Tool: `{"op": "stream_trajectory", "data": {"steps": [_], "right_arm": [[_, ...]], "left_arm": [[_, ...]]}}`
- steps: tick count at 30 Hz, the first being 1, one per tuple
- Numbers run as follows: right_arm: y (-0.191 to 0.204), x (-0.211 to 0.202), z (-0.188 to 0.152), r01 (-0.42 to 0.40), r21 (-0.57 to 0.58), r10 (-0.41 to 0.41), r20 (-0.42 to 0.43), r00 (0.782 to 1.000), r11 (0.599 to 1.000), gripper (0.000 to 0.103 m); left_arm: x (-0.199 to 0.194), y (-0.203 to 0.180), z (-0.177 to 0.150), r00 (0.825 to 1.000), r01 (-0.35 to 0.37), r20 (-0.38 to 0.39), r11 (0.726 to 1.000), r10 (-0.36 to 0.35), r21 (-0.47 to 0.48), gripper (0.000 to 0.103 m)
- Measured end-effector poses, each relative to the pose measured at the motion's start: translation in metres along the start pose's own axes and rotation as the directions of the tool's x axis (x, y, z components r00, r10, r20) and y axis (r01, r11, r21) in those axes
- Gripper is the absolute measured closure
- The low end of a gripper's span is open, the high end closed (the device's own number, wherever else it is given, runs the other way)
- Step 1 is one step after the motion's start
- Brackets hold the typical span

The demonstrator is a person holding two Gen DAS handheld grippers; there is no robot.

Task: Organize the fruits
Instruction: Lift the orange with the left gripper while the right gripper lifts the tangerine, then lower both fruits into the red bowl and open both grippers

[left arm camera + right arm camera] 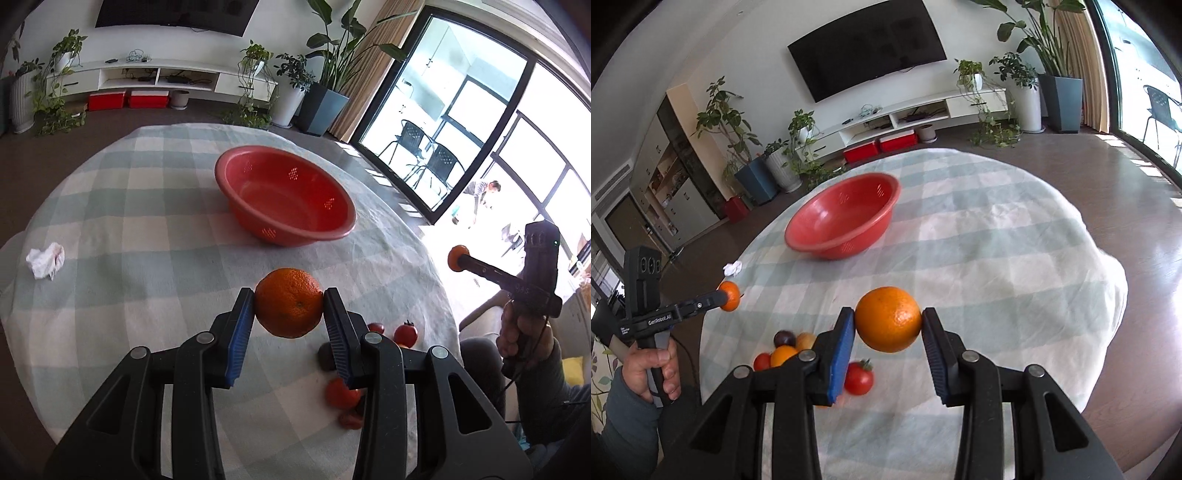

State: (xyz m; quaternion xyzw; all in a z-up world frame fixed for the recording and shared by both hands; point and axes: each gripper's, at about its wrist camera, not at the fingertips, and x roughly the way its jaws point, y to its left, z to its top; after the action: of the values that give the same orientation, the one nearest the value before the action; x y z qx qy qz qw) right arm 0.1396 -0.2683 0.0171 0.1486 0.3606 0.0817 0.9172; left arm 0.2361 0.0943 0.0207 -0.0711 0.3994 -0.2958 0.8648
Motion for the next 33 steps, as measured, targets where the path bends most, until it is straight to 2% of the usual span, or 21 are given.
{"op": "stream_trajectory", "data": {"steps": [2,6,9,12,16,20,28,33], "right_arm": [[-0.005,0.002,0.024,0.013,-0.013,-0.013,0.031,0.999,1.000,0.063],[0.002,0.017,0.074,-0.010,-0.048,0.013,0.061,0.998,0.999,0.063],[0.020,0.041,0.104,-0.056,-0.102,0.062,0.057,0.996,0.993,0.063],[0.039,0.072,0.121,-0.069,-0.146,0.072,0.015,0.997,0.987,0.063],[0.059,0.123,0.122,-0.069,-0.220,0.053,-0.077,0.996,0.973,0.063],[0.067,0.159,0.111,-0.046,-0.272,0.010,-0.136,0.991,0.961,0.063],[0.080,0.195,0.096,-0.015,-0.414,-0.072,-0.193,0.979,0.910,0.063],[0.080,0.212,0.093,-0.011,-0.450,-0.104,-0.230,0.968,0.893,0.063]], "left_arm": [[0.003,-0.005,0.024,1.000,-0.018,0.015,0.999,0.018,0.032,0.067],[0.021,-0.021,0.077,0.998,-0.066,0.031,0.993,0.063,0.098,0.067],[0.044,-0.027,0.110,0.994,-0.113,0.020,0.986,0.112,0.126,0.067],[0.074,-0.028,0.130,0.989,-0.142,-0.016,0.980,0.145,0.141,0.067],[0.115,-0.022,0.134,0.980,-0.168,-0.080,0.974,0.181,0.150,0.067],[0.145,-0.015,0.123,0.974,-0.168,-0.127,0.973,0.189,0.158,0.067],[0.174,-0.011,0.116,0.962,-0.182,-0.168,0.962,0.217,0.206,0.067],[0.187,-0.007,0.112,0.954,-0.188,-0.192,0.957,0.232,0.223,0.067]]}}
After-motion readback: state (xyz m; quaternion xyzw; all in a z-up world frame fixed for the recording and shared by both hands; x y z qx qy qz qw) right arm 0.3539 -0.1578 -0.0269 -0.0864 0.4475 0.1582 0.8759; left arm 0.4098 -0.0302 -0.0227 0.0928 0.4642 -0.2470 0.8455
